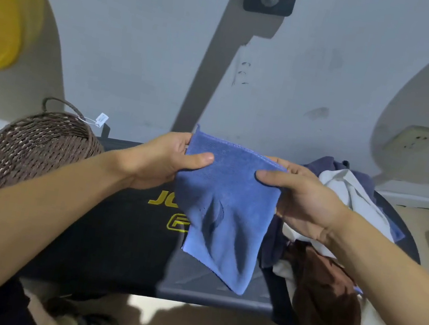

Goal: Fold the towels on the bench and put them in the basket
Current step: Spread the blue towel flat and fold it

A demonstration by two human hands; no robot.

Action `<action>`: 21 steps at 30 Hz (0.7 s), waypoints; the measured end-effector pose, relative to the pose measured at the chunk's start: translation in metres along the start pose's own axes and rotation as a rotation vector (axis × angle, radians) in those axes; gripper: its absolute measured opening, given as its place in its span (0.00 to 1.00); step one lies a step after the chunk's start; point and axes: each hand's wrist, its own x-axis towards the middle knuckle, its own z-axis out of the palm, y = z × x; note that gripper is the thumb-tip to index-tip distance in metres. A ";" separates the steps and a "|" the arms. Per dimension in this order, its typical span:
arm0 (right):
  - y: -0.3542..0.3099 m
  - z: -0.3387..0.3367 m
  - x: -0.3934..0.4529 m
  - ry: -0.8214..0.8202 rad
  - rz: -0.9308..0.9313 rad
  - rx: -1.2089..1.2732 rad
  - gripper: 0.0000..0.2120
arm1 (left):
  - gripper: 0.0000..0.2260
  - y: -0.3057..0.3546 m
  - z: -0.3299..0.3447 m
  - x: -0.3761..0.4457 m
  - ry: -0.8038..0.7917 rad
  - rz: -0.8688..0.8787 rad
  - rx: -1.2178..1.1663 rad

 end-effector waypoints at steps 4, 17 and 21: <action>0.001 -0.004 0.005 0.145 -0.089 0.029 0.21 | 0.23 0.005 0.001 -0.004 0.188 0.038 -0.015; 0.007 0.013 0.034 0.215 -0.229 -0.120 0.10 | 0.12 0.022 -0.011 -0.008 0.409 0.165 -0.030; -0.007 0.026 0.044 0.248 -0.379 -0.175 0.10 | 0.16 0.038 -0.018 -0.005 0.552 0.252 0.086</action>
